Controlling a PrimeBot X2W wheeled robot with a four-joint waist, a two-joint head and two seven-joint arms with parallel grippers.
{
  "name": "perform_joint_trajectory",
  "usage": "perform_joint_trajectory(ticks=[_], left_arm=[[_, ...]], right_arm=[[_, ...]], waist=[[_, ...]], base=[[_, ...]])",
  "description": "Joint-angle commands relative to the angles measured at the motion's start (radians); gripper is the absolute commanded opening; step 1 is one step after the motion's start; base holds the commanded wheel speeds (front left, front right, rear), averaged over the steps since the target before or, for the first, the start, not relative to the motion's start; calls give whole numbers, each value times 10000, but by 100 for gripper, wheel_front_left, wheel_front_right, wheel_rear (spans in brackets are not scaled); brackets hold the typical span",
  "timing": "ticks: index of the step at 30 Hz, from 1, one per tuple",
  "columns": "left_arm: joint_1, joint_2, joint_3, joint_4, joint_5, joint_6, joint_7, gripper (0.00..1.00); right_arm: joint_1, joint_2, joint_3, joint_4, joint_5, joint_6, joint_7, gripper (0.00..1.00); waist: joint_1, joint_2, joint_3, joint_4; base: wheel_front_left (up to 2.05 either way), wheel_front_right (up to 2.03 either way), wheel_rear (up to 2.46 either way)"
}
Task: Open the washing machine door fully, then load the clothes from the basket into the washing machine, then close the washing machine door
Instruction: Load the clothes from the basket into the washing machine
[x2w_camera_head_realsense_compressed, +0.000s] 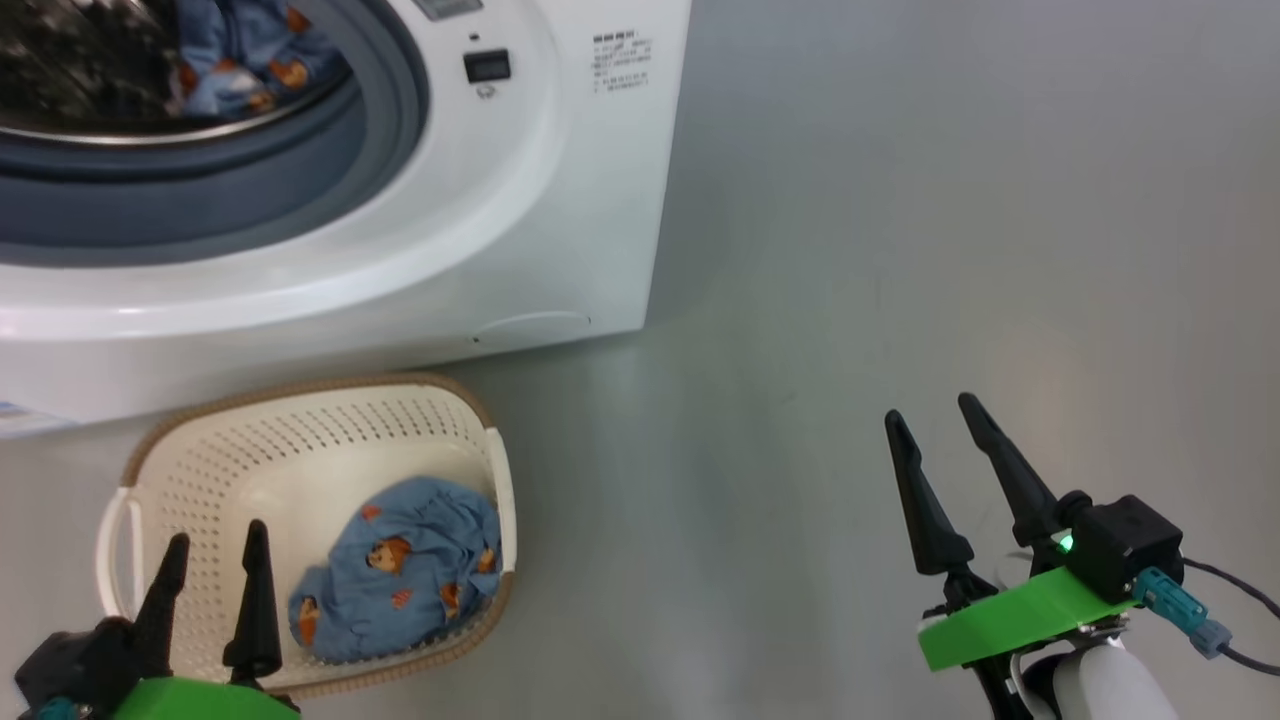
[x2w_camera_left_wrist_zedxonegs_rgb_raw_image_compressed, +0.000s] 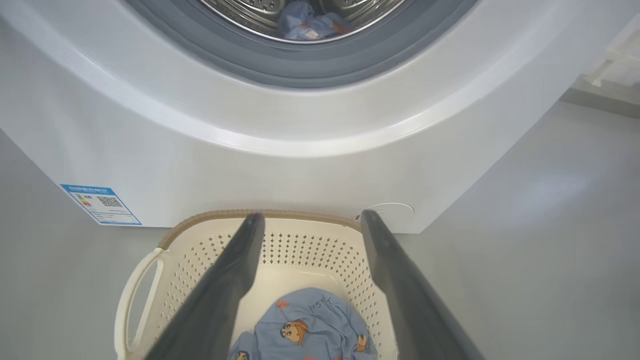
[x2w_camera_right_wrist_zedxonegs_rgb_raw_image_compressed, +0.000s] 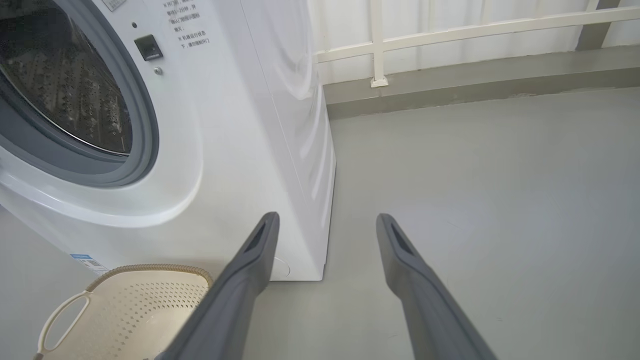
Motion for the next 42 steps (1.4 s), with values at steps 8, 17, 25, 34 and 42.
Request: perform_joint_trajectory(ticks=[8, 17, 25, 34, 42], left_arm=[[-1111, 1002, -560, 1248, -694, -25, -61, 100], [-2394, 2181, -2297, 3202, -1937, -25, -61, 100], [-3674, 3300, -3598, 4181, -2656, -25, -61, 100], [-4877, 3967, -5148, 5179, -3996, -25, 257, 100], [-5841, 4503, -6379, 5532, -5100, -25, 1308, 100]], right_arm=[[-470, 13, 407, -523, 99, 27, -48, 100], [-851, 13, 714, -737, 306, 27, -48, 100], [-1013, 13, 948, -911, 644, 27, -48, 100], [-1178, 13, 1162, -1074, 970, 27, -48, 100], [-1284, 13, 1305, -1195, 1094, 27, -48, 100]], waist=[[0, 0, 1720, -292], [0, 0, 2866, -705], [0, 0, 3698, -1093], [0, 0, 4476, -1388], [0, 0, 5052, -1533]], base=[[0, 0, 0], [0, 0, 0], [0, 0, 0], [0, 0, 0], [0, 0, 0]])
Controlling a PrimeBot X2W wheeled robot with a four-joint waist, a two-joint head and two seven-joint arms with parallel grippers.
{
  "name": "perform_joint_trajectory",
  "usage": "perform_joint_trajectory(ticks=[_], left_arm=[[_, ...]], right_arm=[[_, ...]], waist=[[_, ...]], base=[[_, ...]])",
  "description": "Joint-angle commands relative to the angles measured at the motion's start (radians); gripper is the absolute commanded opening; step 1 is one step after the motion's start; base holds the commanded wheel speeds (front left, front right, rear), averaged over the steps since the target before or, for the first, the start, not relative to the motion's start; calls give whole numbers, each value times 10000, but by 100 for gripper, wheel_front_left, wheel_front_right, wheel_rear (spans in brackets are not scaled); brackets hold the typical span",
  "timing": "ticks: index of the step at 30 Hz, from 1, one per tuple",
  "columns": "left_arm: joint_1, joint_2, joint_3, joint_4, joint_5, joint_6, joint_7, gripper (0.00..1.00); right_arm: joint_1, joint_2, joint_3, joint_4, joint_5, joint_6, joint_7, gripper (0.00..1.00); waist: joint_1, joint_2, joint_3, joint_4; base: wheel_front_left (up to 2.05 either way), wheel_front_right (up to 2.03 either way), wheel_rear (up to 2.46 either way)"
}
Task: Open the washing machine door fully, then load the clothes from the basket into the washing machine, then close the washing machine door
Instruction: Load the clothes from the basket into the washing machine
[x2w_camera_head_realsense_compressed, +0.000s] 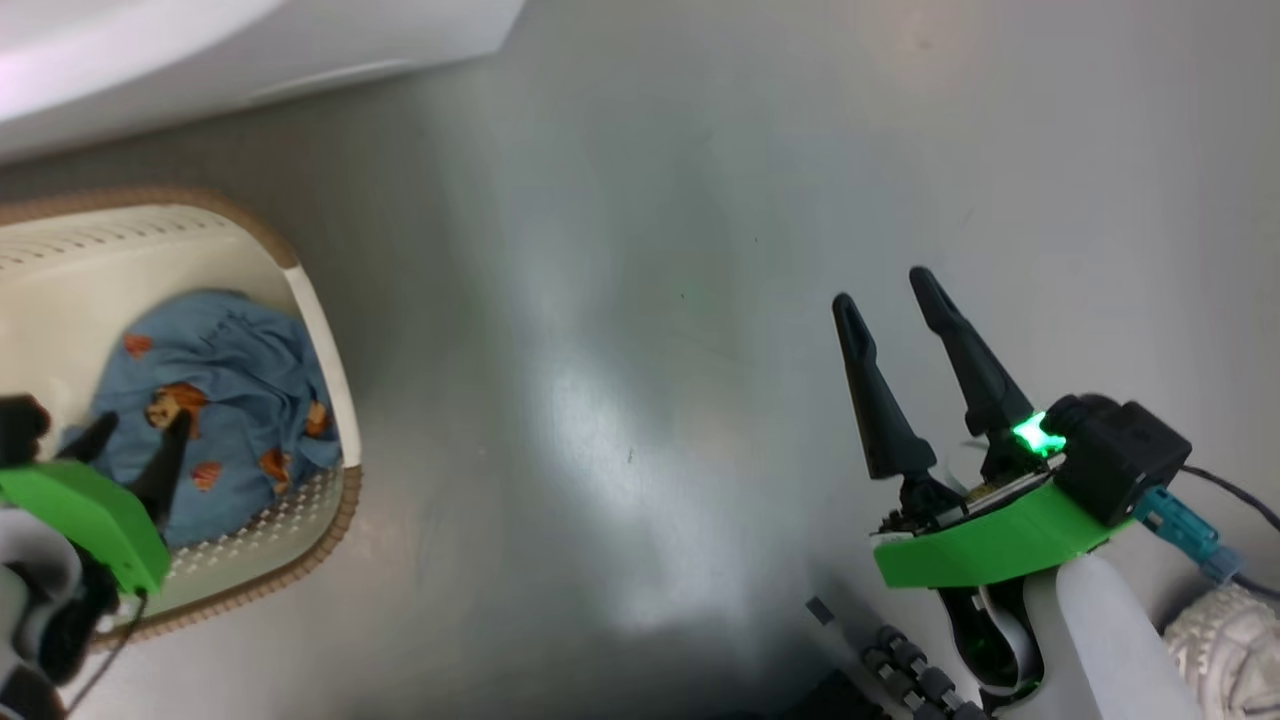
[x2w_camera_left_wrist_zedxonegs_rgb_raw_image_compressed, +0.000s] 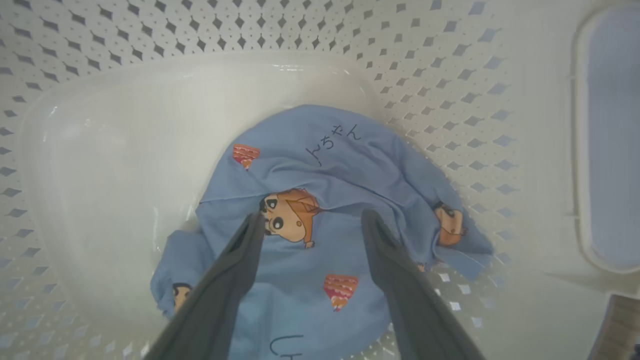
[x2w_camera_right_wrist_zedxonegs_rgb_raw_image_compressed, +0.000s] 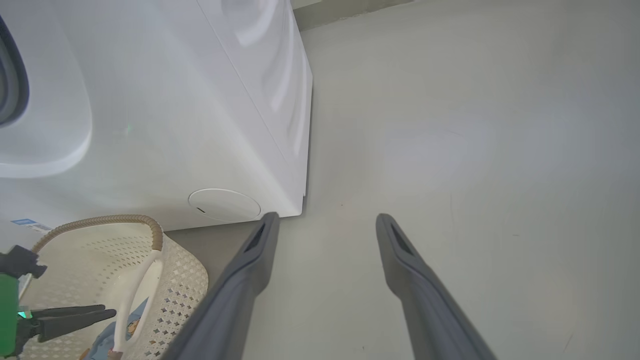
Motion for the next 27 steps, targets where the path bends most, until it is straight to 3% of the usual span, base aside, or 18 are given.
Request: perform_joint_trajectory(ticks=[1, 15, 27], left_arm=[[-114, 544, 127, 60, -389, -23, 235, 100], [-1591, 1827, -2129, 194, -1119, -23, 2470, 100], [-2218, 2197, -3004, 733, -1768, -23, 3632, 100]], right_arm=[[129, 17, 298, -262, 143, 27, -48, 100], [-38, 17, 631, -405, 475, 27, -48, 100], [31, 17, 831, -452, 672, 27, -48, 100]], waist=[[0, 0, 358, -162], [0, 0, 1155, -479], [0, 0, 1466, -842]], base=[[0, 0, 0], [0, 0, 0], [0, 0, 0]])
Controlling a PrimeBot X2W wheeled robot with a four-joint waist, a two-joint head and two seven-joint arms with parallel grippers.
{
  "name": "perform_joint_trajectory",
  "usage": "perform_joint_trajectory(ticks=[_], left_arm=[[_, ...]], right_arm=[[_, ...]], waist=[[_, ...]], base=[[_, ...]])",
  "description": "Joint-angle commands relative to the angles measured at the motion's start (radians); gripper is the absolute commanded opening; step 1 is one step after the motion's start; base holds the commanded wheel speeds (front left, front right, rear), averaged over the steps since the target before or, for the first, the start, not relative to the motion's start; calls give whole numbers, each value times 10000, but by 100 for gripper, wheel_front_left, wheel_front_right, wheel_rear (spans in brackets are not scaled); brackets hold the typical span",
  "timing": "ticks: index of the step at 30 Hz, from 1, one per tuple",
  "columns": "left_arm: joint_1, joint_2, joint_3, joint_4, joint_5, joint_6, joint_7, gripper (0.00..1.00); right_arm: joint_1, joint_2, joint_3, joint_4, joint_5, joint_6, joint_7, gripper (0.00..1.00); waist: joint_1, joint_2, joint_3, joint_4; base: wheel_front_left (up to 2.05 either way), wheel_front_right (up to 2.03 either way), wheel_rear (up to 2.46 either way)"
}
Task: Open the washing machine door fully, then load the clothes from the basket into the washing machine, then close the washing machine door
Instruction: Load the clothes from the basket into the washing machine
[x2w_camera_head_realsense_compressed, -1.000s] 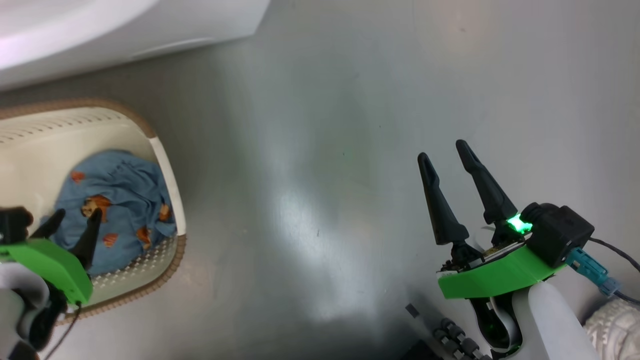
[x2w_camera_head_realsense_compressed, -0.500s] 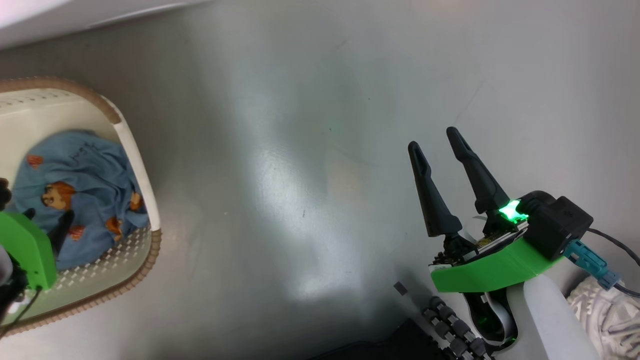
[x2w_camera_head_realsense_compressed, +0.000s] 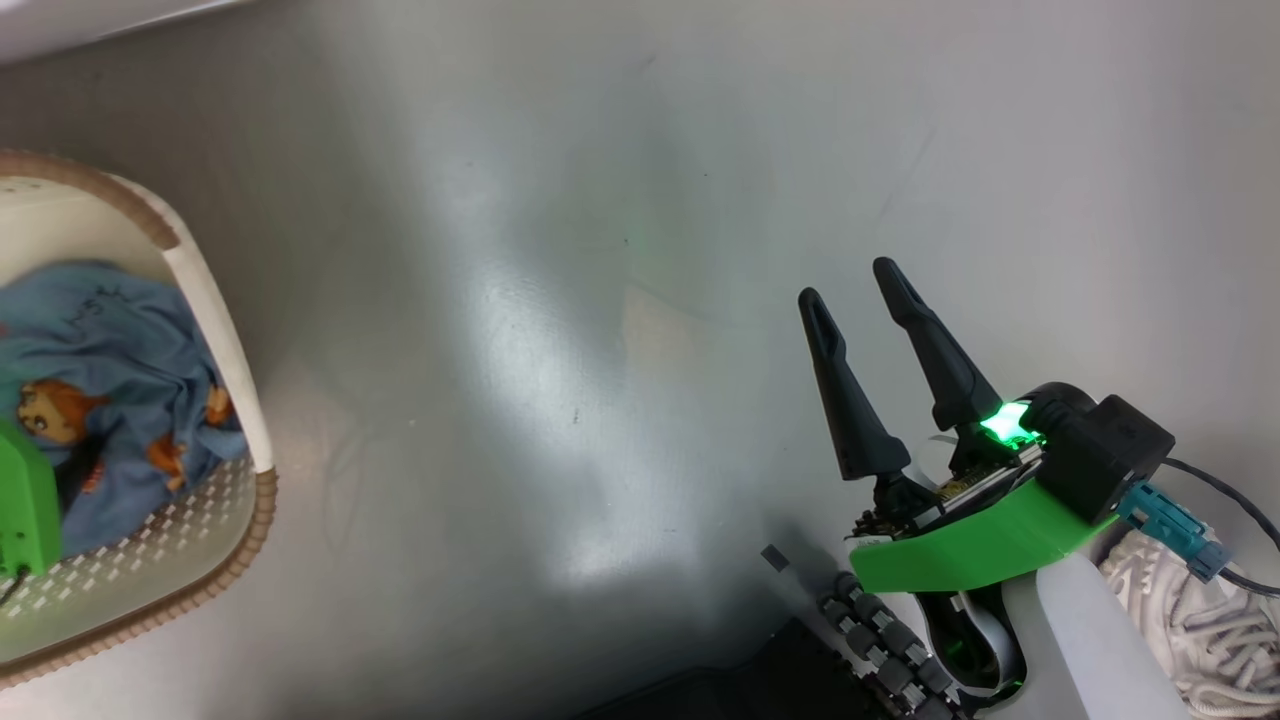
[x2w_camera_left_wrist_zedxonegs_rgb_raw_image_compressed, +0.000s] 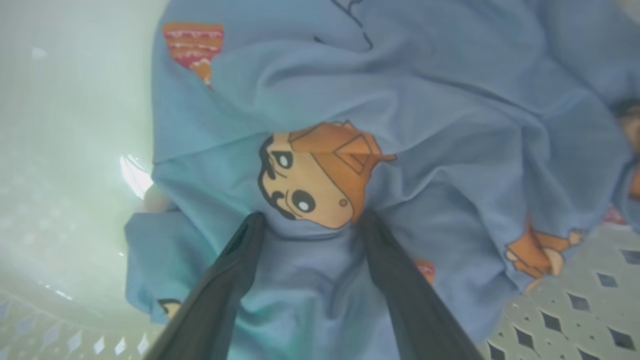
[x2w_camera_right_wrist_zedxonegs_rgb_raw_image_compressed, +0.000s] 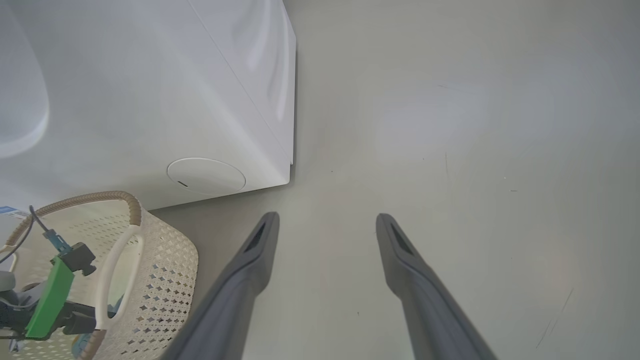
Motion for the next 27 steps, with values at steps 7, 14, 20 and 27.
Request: perform_joint_trajectory(ticks=[7, 14, 20, 27], left_arm=[[-620, 305, -32, 673, -195, -17, 680, 100], [-890, -103, -205, 1102, -176, -17, 585, 100], [-969, -395, -225, 1388, -272, -17, -77, 0], [-889, -414, -316, 1321, -501, -17, -961, 0]], right_arm=[[384, 7, 420, -246, 84, 27, -48, 100], [608, 7, 389, -270, -26, 27, -48, 100], [649, 7, 310, -323, -80, 27, -48, 100], [385, 7, 222, -294, -129, 27, -48, 100]], waist=[[0, 0, 196, -228], [0, 0, 200, -227], [0, 0, 190, -177], [0, 0, 39, 14]], base=[[0, 0, 0], [0, 0, 0], [0, 0, 0], [0, 0, 0]])
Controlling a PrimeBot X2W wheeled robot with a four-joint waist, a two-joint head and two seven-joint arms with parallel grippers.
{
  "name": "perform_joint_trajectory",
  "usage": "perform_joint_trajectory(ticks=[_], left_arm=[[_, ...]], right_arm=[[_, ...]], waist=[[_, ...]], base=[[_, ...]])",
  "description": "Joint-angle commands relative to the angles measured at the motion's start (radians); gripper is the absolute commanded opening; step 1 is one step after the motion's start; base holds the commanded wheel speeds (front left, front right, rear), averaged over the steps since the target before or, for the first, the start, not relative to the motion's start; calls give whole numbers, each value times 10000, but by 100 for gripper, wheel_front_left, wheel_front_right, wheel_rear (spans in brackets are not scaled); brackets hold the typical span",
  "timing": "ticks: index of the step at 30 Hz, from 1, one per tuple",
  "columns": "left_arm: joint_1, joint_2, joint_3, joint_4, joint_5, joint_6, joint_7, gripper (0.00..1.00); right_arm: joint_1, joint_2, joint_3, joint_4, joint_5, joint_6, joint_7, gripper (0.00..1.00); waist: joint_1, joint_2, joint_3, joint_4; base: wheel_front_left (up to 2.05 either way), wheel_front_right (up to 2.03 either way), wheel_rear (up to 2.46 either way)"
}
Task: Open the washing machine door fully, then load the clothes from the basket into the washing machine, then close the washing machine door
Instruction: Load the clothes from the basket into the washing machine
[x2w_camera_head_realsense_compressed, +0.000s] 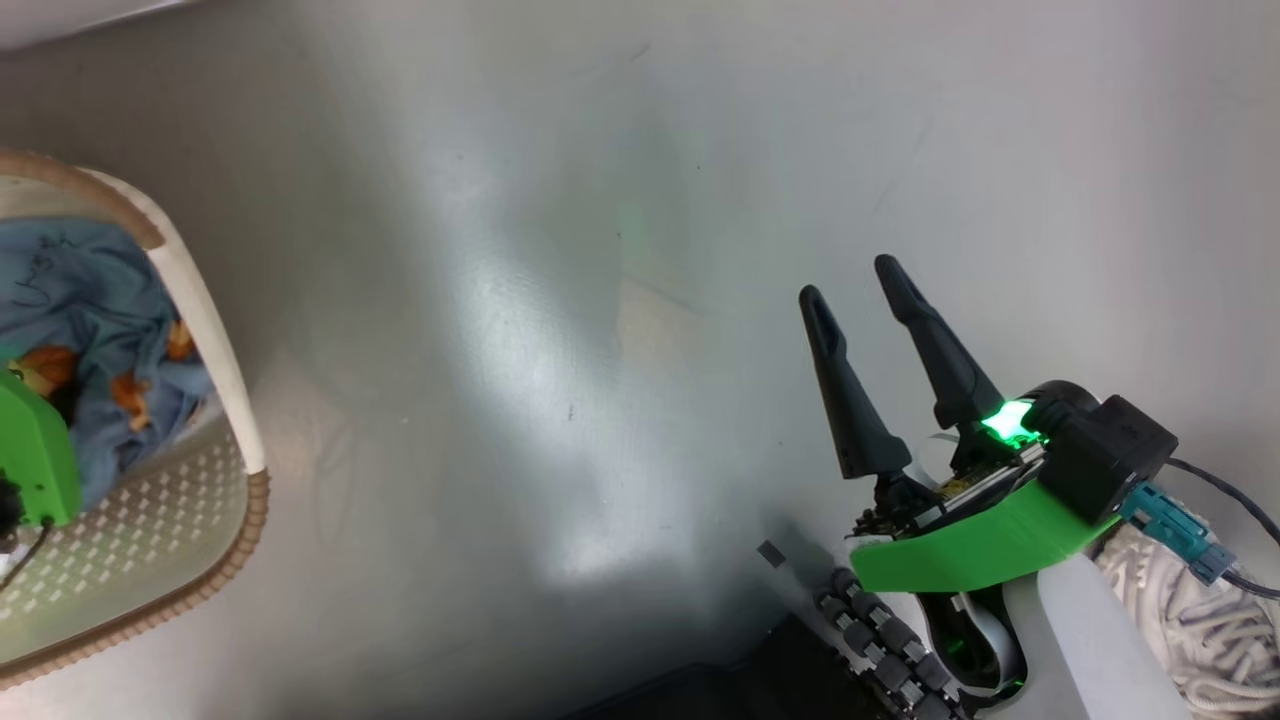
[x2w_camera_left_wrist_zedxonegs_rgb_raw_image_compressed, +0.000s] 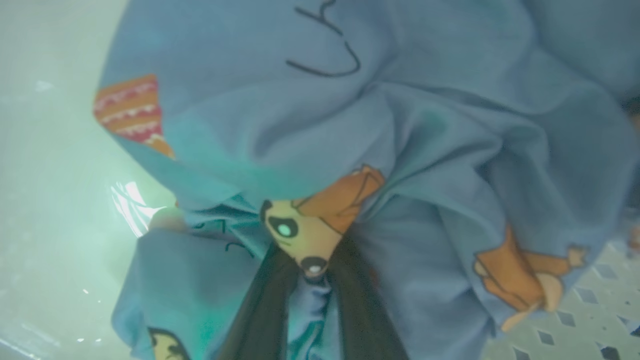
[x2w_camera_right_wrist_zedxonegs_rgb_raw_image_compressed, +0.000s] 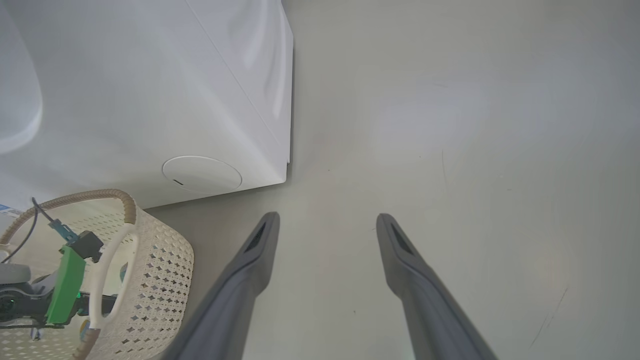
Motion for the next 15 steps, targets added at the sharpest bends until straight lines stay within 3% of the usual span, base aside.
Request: perform_joint_trajectory(ticks=[1, 15], left_arm=[[152, 371, 120, -64, 1, -14, -167, 0], [826, -289, -249, -454, -766, -14, -2560, 0]], right_arm=[[327, -3, 179, -154, -115, 27, -48, 100], [-59, -3, -355, 249, -700, 27, -48, 100]], waist=[[0, 0, -165, 136], [0, 0, -1555, 1189]], base=[[0, 0, 0], [0, 0, 0]])
